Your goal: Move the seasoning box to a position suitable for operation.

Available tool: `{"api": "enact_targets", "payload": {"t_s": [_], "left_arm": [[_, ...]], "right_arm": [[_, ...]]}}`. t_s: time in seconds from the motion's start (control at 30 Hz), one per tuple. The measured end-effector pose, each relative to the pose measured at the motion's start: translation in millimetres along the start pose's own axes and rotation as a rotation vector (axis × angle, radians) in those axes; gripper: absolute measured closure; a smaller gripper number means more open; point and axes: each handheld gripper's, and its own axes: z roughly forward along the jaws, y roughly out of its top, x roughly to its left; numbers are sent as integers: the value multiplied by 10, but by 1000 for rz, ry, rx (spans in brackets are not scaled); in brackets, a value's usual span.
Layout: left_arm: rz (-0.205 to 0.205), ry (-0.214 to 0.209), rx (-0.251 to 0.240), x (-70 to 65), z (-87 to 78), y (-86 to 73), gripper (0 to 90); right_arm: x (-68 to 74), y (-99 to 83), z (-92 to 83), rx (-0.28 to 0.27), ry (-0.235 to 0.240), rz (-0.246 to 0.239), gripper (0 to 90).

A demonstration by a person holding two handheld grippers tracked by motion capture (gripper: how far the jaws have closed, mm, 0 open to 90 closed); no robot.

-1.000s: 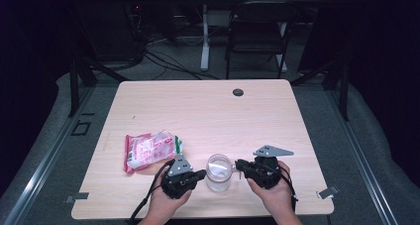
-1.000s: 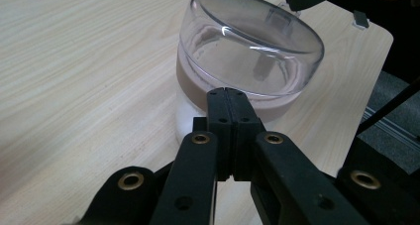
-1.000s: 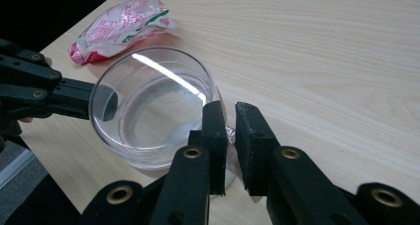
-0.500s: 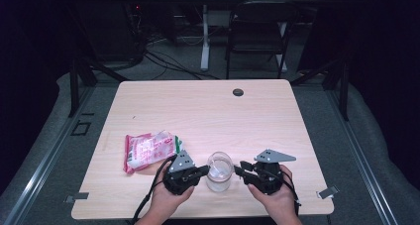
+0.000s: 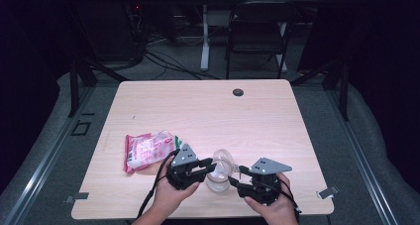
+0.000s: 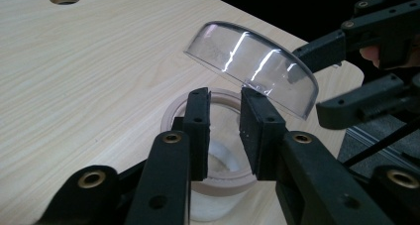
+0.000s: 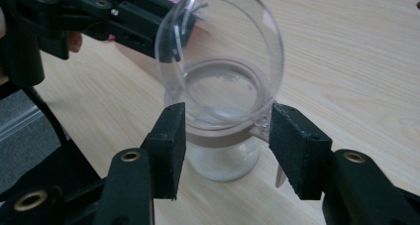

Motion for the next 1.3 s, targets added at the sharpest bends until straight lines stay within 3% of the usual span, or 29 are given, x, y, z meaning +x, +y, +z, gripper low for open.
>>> {"api": "enact_targets", "payload": {"t_s": [0.2, 0.4, 0.6, 0.97, 1.3], "left_arm": [[6, 7, -8, -11, 4, 2, 658], [3, 11, -8, -29, 10, -6, 602], [22, 29, 2, -16, 17, -23, 580], [0, 53, 26, 67, 79, -98, 569], [9, 80, 59, 97, 150, -157, 580]], "right_arm": [[89, -1, 56, 0, -25, -48, 474], [107, -11, 107, -2, -36, -54, 475], [103, -14, 119, -12, -42, -49, 486], [91, -18, 112, -14, -37, -43, 489], [78, -21, 104, -13, -35, -38, 489]]}}
